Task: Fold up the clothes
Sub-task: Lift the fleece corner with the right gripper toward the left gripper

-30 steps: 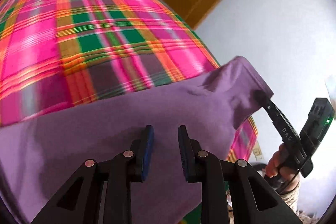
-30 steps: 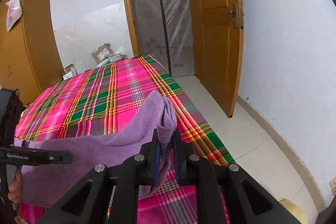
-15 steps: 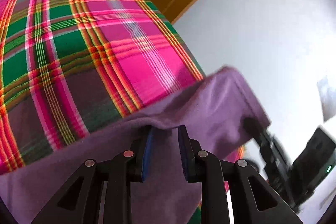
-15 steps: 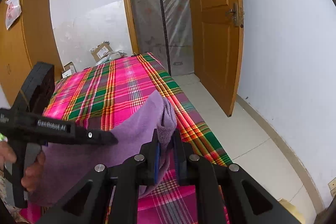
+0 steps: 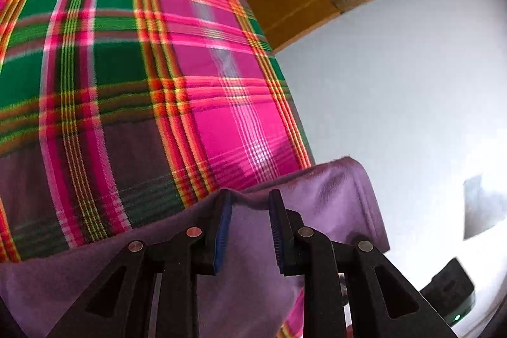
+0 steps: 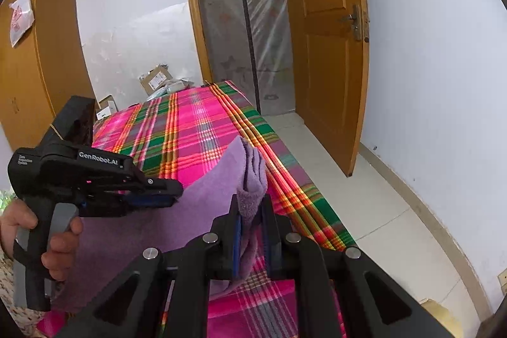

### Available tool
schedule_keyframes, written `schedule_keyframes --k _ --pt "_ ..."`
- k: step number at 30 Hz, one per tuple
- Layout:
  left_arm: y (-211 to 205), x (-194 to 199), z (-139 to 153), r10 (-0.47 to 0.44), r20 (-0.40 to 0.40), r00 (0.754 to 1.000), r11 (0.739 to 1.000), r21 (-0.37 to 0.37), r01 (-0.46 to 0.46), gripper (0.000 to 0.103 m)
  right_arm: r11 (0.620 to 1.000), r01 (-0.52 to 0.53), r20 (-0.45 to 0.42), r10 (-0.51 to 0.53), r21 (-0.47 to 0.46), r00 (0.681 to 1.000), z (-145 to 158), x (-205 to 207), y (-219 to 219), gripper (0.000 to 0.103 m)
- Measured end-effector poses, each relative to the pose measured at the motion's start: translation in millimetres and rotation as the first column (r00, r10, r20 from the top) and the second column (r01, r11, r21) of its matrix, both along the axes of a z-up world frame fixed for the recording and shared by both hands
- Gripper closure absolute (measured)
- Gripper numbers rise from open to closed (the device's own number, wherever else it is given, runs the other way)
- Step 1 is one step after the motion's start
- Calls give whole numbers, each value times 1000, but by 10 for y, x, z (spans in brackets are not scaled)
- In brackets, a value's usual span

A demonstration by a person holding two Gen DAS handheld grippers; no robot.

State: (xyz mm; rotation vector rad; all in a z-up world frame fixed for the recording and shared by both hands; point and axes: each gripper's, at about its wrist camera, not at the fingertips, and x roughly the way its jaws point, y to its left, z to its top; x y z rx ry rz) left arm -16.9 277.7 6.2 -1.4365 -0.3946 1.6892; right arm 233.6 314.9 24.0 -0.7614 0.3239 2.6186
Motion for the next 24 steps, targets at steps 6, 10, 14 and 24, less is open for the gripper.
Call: schedule_keyframes --k 6,10,14,24 --pt "-138 -21 125 43 -10 999 999 27 -43 78 998 -46 -21 47 40 999 141 -44 -216 92" --pt "-344 41 240 47 -18 999 998 41 -47 78 995 -80 -30 82 56 996 203 -70 -389 92" --pt "-539 93 348 44 -1 999 997 71 -44 78 988 -124 -33 127 88 991 263 -105 -624 92" --pt "-940 189 534 55 13 998 986 157 -57 78 962 -240 -33 246 130 969 336 -186 -1171 92"
